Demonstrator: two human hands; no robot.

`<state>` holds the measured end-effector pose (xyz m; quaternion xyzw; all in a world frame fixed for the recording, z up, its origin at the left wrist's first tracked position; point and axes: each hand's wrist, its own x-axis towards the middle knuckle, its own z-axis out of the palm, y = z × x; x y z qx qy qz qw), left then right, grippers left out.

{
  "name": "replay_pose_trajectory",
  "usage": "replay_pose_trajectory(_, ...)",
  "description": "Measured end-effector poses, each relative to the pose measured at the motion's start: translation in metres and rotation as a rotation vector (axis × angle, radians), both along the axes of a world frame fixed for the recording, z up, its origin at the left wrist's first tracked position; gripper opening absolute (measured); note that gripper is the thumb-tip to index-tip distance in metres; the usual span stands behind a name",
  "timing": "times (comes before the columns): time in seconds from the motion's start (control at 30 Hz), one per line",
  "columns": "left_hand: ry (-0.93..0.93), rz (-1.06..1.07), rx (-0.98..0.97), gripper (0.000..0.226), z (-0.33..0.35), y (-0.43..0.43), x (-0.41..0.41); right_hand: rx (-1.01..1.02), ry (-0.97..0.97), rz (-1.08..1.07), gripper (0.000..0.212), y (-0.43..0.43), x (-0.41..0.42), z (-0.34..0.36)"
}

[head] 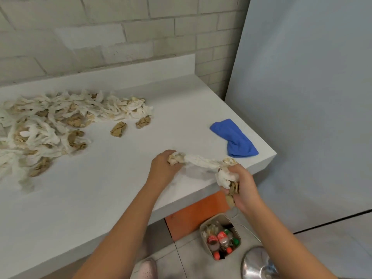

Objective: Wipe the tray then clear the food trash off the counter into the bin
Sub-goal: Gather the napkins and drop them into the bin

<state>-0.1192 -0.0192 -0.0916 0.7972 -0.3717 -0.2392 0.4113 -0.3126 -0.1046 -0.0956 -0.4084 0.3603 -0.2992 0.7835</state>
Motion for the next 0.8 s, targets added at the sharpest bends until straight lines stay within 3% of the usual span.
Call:
replay_pose_trajectory(0.1,0.311,-0.047,-0.137,0.029,0.005,-0.001,-0.070,0.055,0.000,-0.014,0.031,-0.008,-0.044,-0.022)
replay_pose_trajectory(0.23,0.523,-0.128,-0.155,0.024,-0.020,-0.008,-0.133,0.120,0.112,-0.046,0.045,-0.017,-0.094,-0.061)
replay_pose_trajectory(0.47,0.818,-0.042,0.127,0.029,-0.150,-0.035,-0.168,0.299,0.405,-0.246,0.008,-0.027,-0.130,-0.155)
replay_pose_trajectory(0.6,0.887,0.009,0.295,0.019,-0.233,-0.052,-0.170,0.351,0.545,-0.293,0.012,-0.039,-0.137,-0.227)
replay_pose_trajectory(0.7,0.816,0.079,0.459,0.018,-0.294,-0.067,-0.167,0.368,0.610,-0.296,0.010,-0.048,-0.139,-0.284)
replay_pose_trajectory(0.8,0.716,0.051,0.479,0.022,-0.355,-0.075,-0.168,0.362,0.614,-0.298,0.005,-0.056,-0.136,-0.344)
